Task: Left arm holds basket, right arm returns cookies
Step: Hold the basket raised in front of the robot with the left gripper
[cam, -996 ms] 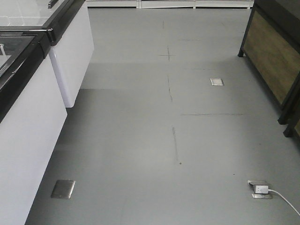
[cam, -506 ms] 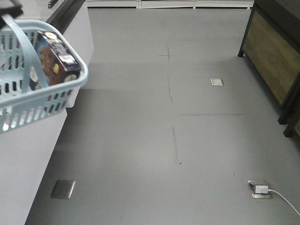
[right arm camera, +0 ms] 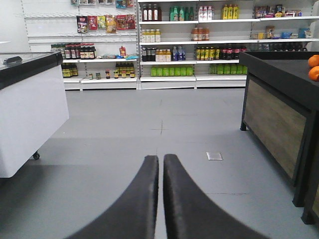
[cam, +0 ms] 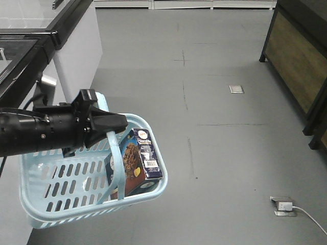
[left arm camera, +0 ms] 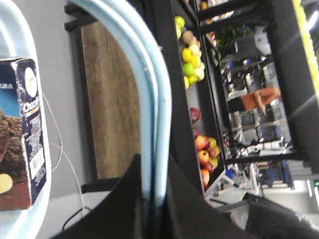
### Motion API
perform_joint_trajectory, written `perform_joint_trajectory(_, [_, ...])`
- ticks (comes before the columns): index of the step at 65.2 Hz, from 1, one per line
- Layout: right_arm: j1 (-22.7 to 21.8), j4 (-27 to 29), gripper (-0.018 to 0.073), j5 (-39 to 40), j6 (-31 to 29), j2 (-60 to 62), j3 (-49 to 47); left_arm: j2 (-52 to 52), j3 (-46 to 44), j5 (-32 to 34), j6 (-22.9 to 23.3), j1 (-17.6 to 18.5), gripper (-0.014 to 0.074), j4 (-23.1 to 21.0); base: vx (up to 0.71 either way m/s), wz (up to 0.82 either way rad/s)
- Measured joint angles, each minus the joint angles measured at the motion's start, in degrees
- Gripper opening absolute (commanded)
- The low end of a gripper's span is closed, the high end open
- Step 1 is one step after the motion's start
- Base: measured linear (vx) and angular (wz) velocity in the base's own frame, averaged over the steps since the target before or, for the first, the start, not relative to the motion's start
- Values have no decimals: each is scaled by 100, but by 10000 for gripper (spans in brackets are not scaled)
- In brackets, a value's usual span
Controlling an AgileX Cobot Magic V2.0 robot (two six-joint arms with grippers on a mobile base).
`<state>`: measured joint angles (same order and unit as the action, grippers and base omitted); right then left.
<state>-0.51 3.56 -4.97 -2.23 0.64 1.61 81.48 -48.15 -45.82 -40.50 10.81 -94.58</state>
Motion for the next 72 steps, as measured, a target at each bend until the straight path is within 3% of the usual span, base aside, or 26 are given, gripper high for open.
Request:
perform_joint_trajectory(19, [0, 0, -11, 0, 0, 0, 0, 0, 33, 360, -208, 993, -4, -92, 0, 0])
perform_joint_trajectory(30, [0, 0, -11, 0, 0, 0, 0, 17, 33, 319, -208, 1330, -4, -116, 0, 0])
perform_joint_trajectory(72, [0, 0, -11, 0, 0, 0, 0, 147, -72, -404, -250, 1454, -4, -94, 0, 0])
